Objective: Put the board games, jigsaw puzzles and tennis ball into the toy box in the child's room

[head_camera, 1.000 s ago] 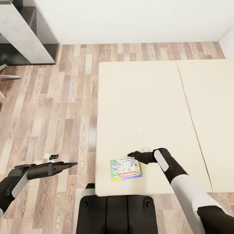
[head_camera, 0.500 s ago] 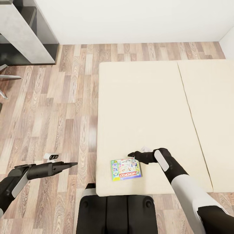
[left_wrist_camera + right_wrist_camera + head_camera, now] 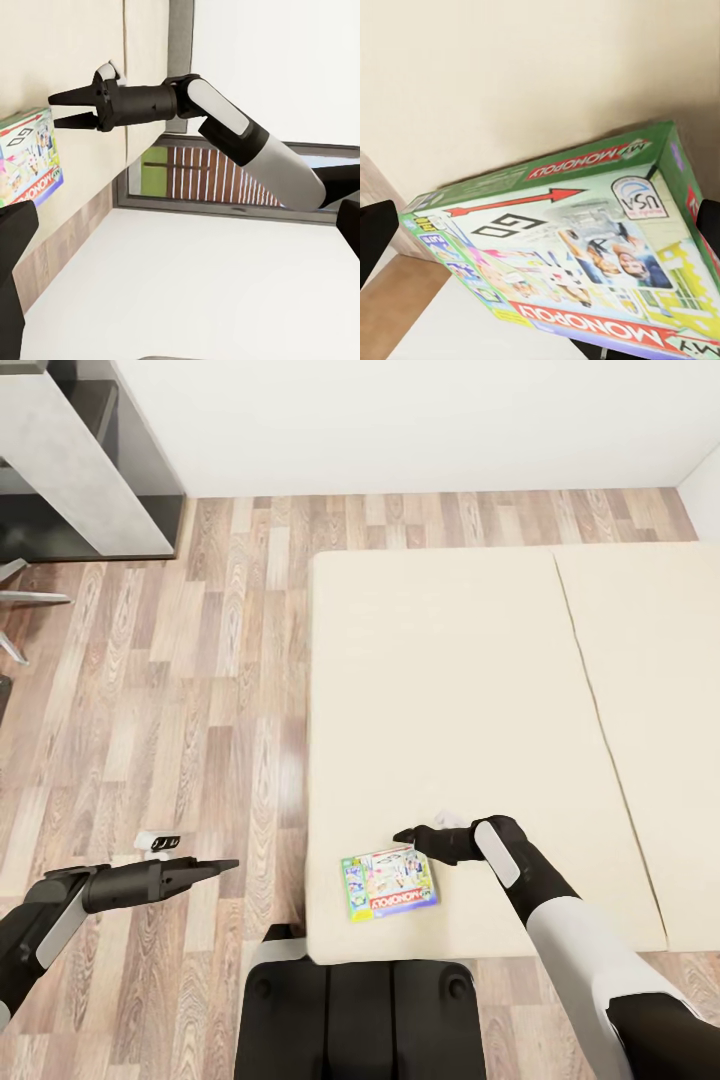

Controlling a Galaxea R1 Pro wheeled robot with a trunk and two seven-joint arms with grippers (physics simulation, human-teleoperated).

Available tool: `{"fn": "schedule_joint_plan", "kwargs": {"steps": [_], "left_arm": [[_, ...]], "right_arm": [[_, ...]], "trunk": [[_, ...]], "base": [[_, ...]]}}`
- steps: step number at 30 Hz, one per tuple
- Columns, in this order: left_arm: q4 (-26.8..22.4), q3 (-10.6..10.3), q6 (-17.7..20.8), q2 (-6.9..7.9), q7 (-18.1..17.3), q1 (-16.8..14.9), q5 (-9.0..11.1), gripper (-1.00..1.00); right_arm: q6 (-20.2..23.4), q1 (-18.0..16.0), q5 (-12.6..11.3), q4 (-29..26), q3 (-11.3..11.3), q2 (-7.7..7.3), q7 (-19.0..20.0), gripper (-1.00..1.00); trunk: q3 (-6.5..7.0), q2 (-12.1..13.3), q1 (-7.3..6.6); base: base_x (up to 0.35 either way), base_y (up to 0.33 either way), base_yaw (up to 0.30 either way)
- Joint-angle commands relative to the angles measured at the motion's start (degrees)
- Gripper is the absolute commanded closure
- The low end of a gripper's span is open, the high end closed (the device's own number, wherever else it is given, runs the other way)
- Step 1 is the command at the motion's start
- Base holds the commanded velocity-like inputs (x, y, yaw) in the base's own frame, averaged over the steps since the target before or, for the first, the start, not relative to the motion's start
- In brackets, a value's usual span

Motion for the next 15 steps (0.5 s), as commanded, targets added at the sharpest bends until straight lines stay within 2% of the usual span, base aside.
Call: {"fn": "schedule_joint_plan", "kwargs": {"steps": [1,9,15], "left_arm": [[0.02,-0.24,0.61,0.08,-0.10,-0.03,0.32,-1.00],[0.02,-0.24,0.61,0.08,-0.10,-0.03,0.32,-1.00],[0.02,-0.24,0.61,0.08,-0.10,-0.03,0.32,-1.00]], "right_arm": [[0.12,-0.02,0.50,-0.04,0.14,-0.05,0.46,-1.00],[0.10,-0.02,0.50,-0.04,0.14,-0.05,0.46,-1.00],[0.13,-0.02,0.50,-0.04,0.14,-0.02,0.46,-1.00]], "trunk": [[-0.06,-0.09,0.03],[-0.06,-0.09,0.03],[-0.06,-0.09,0.03]], "base": [[0.000,0.054,0.000],[0.000,0.030,0.000],[0.000,0.163,0.000]]}}
